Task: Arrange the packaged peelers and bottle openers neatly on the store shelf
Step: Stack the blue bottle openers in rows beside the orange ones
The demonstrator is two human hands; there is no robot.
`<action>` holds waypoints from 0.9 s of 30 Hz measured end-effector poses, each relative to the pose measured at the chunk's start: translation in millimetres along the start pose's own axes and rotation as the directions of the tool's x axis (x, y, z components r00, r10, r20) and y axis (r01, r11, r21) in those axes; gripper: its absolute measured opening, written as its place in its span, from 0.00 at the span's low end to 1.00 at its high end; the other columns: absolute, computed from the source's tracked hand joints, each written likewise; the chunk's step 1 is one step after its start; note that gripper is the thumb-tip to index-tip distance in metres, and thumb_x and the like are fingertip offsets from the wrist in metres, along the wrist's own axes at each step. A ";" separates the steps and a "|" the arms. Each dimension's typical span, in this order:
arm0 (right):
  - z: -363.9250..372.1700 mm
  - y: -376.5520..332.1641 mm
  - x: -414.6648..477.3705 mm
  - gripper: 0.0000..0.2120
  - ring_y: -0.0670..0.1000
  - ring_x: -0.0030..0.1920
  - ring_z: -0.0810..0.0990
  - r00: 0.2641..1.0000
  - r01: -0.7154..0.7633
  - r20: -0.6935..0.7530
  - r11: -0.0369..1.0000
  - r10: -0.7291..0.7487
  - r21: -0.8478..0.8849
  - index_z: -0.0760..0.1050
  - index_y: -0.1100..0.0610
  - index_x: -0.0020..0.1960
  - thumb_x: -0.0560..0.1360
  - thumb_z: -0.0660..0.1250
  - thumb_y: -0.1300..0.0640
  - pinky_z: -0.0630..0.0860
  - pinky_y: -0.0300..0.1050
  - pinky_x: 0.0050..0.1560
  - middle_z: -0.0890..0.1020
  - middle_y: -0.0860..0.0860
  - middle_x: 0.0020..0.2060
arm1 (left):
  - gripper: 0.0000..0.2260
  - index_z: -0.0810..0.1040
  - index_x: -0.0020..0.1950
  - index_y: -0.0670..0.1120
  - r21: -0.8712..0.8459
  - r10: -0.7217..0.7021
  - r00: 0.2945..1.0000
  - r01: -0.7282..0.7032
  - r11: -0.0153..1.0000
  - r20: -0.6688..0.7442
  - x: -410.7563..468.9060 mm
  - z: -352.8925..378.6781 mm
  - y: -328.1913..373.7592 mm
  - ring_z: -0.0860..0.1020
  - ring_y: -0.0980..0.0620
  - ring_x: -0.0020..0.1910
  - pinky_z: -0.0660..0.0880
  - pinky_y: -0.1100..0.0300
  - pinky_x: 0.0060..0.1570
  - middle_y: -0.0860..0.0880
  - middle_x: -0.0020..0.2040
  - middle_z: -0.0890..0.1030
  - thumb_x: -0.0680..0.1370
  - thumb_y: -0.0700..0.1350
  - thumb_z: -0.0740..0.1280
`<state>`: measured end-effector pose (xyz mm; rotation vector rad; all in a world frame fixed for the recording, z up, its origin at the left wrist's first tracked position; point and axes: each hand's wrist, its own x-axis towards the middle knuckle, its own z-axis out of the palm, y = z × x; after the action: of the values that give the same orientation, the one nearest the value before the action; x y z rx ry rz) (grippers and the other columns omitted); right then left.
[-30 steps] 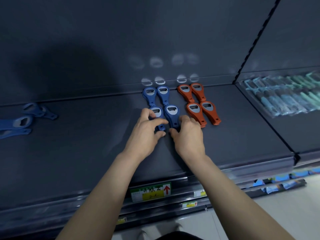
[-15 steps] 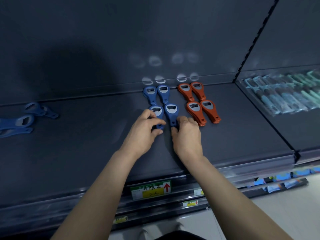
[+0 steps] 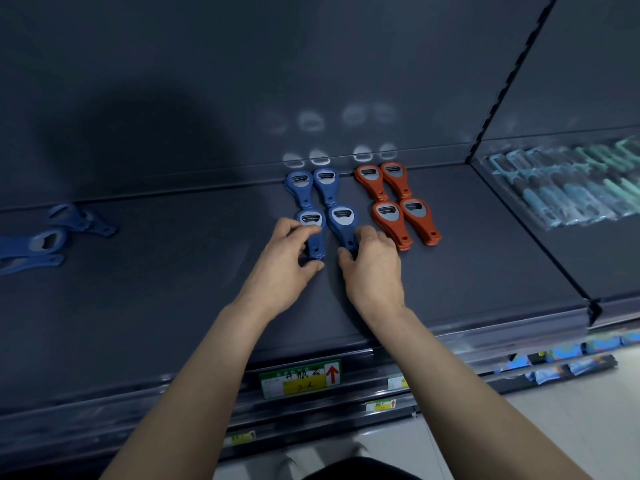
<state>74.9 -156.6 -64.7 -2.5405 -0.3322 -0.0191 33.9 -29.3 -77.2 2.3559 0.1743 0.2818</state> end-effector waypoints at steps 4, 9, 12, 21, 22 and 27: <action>-0.1 0.6 -0.1 0.17 0.57 0.61 0.71 1.000 0.007 -0.007 1.000 -0.007 0.011 0.69 0.63 0.64 0.78 0.62 0.58 0.67 0.45 0.59 0.75 0.59 0.58 | 0.22 0.71 0.67 0.48 0.008 0.006 1.000 -0.006 1.000 -0.004 -0.7 0.6 -1.0 0.71 0.59 0.51 0.65 0.73 0.55 0.57 0.55 0.65 0.74 0.41 0.70; 0.2 2.3 -2.3 0.15 0.56 0.59 0.72 1.000 0.014 -0.019 1.000 -0.014 0.001 0.70 0.63 0.62 0.78 0.63 0.59 0.68 0.45 0.59 0.76 0.58 0.57 | 0.21 0.72 0.67 0.47 0.014 0.012 1.000 -0.012 1.000 -0.016 -1.1 1.1 -1.7 0.72 0.57 0.52 0.68 0.69 0.56 0.57 0.56 0.66 0.74 0.41 0.70; 0.5 2.0 -3.0 0.15 0.57 0.59 0.71 1.000 0.008 -0.016 1.000 -0.008 0.001 0.70 0.63 0.62 0.78 0.63 0.58 0.68 0.46 0.58 0.76 0.58 0.56 | 0.20 0.73 0.65 0.47 0.004 0.025 0.999 -0.024 1.000 -0.034 -1.3 2.1 -2.8 0.73 0.56 0.51 0.71 0.65 0.57 0.56 0.54 0.67 0.73 0.39 0.70; 1.5 2.1 -2.7 0.14 0.57 0.60 0.71 1.000 -0.002 0.001 1.000 0.002 -0.024 0.70 0.63 0.61 0.78 0.62 0.60 0.66 0.45 0.58 0.75 0.59 0.58 | 0.16 0.77 0.60 0.45 -0.012 0.034 0.997 -0.035 0.999 -0.071 -1.1 5.1 -4.0 0.73 0.56 0.49 0.71 0.64 0.55 0.55 0.53 0.69 0.73 0.38 0.71; 1.4 2.2 -2.9 0.14 0.57 0.60 0.70 1.000 -0.004 0.003 1.000 0.004 -0.027 0.69 0.62 0.62 0.78 0.62 0.59 0.66 0.45 0.59 0.75 0.58 0.58 | 0.16 0.77 0.60 0.44 -0.016 0.035 0.997 -0.037 0.999 -0.075 -1.1 5.5 -4.4 0.73 0.55 0.49 0.72 0.64 0.55 0.55 0.53 0.69 0.73 0.38 0.71; 0.8 -1.4 0.8 0.17 0.58 0.60 0.71 1.000 -0.017 0.001 1.000 0.017 0.003 0.69 0.63 0.61 0.77 0.64 0.54 0.66 0.46 0.59 0.75 0.59 0.57 | 0.16 0.77 0.60 0.44 -0.015 0.040 0.996 -0.041 0.999 -0.081 -1.0 5.9 -4.5 0.74 0.55 0.49 0.72 0.63 0.55 0.55 0.53 0.69 0.73 0.38 0.71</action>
<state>75.3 -154.9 -64.6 -2.5402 -0.3102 -0.0109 34.3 -30.2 -84.6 2.3354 0.1628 0.3974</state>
